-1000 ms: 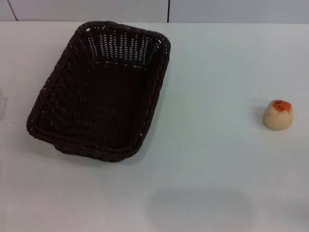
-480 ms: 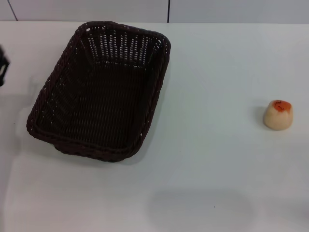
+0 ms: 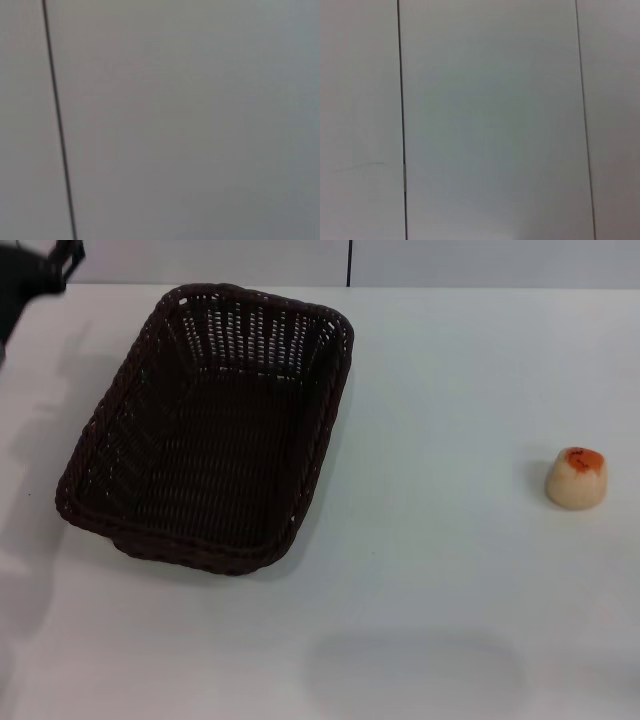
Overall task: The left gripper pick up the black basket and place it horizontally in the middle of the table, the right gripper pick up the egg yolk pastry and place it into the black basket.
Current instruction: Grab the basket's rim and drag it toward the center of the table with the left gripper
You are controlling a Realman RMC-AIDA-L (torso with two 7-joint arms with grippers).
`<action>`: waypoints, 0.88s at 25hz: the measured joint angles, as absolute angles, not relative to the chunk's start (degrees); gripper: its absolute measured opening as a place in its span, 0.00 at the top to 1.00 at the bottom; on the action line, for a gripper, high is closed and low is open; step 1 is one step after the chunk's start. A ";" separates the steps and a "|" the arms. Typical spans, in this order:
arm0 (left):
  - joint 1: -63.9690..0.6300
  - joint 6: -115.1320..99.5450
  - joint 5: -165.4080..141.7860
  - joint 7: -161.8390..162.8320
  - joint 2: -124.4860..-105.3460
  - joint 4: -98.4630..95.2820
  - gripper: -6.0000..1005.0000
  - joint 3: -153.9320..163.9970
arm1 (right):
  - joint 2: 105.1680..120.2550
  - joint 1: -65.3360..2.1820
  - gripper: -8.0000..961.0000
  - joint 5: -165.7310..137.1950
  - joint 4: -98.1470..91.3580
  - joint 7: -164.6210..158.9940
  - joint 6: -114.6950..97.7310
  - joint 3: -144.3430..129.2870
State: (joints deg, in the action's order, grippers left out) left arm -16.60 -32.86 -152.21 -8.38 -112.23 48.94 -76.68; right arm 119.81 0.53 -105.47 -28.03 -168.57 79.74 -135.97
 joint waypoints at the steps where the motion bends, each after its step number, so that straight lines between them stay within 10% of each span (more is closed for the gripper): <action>1: -16.17 -29.26 -154.40 -8.29 -112.24 51.83 0.20 -78.22 | 119.81 0.56 0.34 -105.47 -27.99 -168.57 79.73 -135.97; 12: -14.27 18.64 -158.91 -12.46 -112.38 82.08 0.20 -85.77 | 119.81 0.52 0.34 -105.47 -27.78 -168.57 79.71 -135.98; 17: -17.71 50.16 -159.01 -23.40 -118.06 96.84 0.20 -94.17 | 119.81 0.54 0.34 -105.47 -27.64 -168.57 79.71 -136.18; 22: -22.91 63.87 -160.83 -22.08 -118.09 96.23 0.20 -95.93 | 119.81 0.76 0.34 -105.47 -27.43 -168.57 79.65 -136.33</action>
